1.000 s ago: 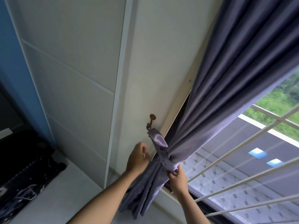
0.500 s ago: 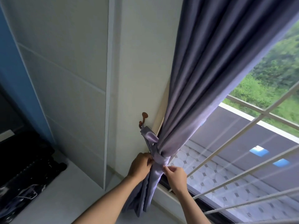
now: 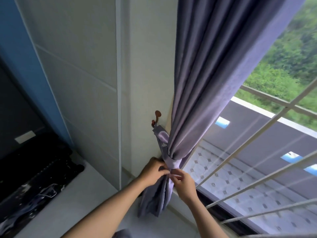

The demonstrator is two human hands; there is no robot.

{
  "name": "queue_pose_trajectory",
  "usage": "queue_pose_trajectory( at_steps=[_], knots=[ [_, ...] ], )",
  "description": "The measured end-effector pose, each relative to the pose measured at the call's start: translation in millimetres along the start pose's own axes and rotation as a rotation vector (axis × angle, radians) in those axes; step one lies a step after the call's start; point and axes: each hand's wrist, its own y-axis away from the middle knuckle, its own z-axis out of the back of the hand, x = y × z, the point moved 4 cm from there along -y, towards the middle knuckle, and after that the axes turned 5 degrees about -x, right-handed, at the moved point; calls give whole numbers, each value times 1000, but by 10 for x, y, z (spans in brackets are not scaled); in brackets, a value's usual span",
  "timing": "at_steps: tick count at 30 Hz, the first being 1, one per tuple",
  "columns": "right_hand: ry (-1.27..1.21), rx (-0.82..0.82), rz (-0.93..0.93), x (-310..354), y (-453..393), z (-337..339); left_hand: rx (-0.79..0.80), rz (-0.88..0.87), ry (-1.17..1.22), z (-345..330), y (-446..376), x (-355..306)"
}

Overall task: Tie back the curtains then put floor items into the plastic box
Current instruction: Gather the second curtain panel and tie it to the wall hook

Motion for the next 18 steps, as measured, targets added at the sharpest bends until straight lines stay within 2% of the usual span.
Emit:
queue_pose_trajectory(
  at_steps=[3,9,13,16,18],
  knots=[
    [97,-10,32,46,-20,-5,60,-44,-5,76,-23,17],
    [373,-140,85,224,20,-53,219,-103,-124,189,-110,27],
    [640,-258,178,110,242,-68,206,-185,-163,249,-113,36],
    [648,-445,285,67,505,-144,186,-219,-167,270,-111,70],
    [634,-472,259,101,521,-246,181,-252,-173,288,-81,37]
  ],
)
